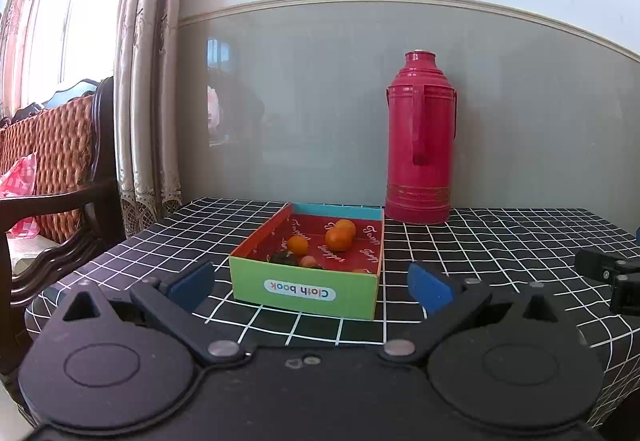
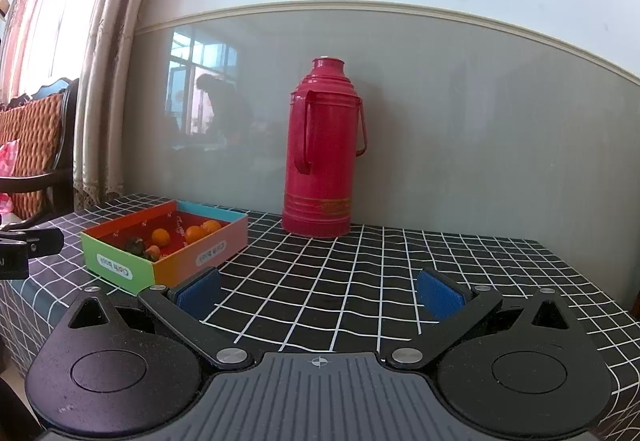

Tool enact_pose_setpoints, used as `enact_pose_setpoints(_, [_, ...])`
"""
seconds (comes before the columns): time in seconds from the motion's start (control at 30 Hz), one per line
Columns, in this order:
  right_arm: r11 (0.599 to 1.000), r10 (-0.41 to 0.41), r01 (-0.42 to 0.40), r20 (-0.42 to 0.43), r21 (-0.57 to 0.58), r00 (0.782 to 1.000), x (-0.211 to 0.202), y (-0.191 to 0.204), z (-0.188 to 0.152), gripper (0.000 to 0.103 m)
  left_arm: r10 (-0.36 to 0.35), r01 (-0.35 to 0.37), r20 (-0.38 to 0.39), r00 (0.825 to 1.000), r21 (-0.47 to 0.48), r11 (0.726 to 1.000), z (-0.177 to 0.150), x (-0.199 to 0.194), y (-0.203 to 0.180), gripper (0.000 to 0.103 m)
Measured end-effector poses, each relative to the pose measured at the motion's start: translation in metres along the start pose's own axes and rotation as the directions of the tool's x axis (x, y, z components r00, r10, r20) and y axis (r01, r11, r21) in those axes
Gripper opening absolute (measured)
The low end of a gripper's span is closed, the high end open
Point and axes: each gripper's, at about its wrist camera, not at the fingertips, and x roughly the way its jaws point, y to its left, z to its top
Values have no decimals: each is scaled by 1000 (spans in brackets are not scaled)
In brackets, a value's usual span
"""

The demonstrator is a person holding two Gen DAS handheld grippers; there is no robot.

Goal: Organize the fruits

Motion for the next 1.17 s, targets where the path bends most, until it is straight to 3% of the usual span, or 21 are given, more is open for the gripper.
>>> enact_pose_setpoints(1.17, [1000, 1, -1, 0, 4, 1000, 0, 0, -1, 103, -3, 3, 4, 1000, -1, 1000, 0, 0, 1, 97])
